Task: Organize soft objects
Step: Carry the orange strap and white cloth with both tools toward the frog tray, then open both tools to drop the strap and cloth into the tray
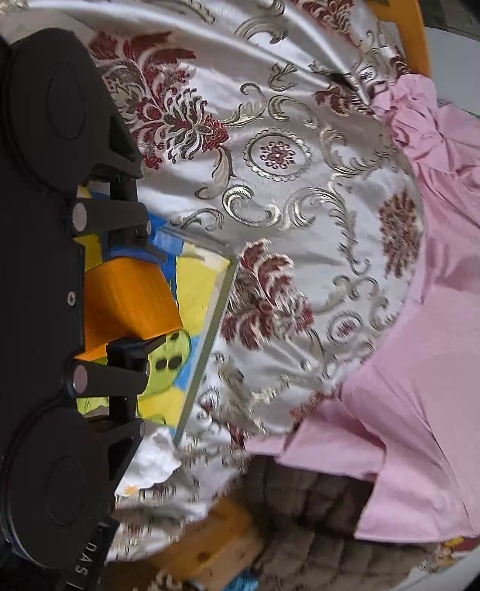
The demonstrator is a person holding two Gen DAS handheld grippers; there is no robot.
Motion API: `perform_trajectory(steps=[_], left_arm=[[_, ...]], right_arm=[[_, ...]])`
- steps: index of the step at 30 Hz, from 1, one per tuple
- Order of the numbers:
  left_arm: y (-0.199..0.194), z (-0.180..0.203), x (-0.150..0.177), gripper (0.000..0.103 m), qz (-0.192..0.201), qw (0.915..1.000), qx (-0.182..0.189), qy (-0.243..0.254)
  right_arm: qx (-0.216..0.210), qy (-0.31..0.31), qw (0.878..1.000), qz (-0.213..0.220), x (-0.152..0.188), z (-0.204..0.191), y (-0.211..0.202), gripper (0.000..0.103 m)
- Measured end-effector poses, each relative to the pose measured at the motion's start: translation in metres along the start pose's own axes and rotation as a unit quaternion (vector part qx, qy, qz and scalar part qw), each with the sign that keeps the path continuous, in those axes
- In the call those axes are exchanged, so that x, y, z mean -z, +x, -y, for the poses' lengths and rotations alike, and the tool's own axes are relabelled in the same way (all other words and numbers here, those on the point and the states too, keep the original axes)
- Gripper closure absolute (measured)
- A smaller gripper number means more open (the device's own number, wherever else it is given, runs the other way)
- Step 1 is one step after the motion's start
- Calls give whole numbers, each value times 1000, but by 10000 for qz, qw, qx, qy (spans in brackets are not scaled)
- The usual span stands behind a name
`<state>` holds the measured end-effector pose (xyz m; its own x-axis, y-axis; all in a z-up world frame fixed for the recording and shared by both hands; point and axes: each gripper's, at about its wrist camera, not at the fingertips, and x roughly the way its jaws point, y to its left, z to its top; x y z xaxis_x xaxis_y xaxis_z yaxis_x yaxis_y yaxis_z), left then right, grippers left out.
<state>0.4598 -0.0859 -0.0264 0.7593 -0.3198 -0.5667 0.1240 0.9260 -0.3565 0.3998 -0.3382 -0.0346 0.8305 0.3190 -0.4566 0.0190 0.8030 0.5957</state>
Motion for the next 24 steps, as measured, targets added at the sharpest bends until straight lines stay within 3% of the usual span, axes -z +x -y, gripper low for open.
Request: perform_trajectory(steps=[5, 10, 18, 24], left_arm=[[34, -9, 3, 62, -331, 9990, -292, 5], [48, -11, 8, 62, -564, 9966, -577, 172], [50, -12, 13, 57, -717, 9952, -660, 127], [39, -10, 11, 43, -739, 9936, -843, 156]], right_arm=[[227, 57, 9988, -440, -3, 12, 41, 79], [309, 173, 9970, -693, 0, 13, 54, 77], [280, 127, 9963, -805, -1, 7, 56, 60], [199, 129, 9972, -709, -7, 4, 44, 43]])
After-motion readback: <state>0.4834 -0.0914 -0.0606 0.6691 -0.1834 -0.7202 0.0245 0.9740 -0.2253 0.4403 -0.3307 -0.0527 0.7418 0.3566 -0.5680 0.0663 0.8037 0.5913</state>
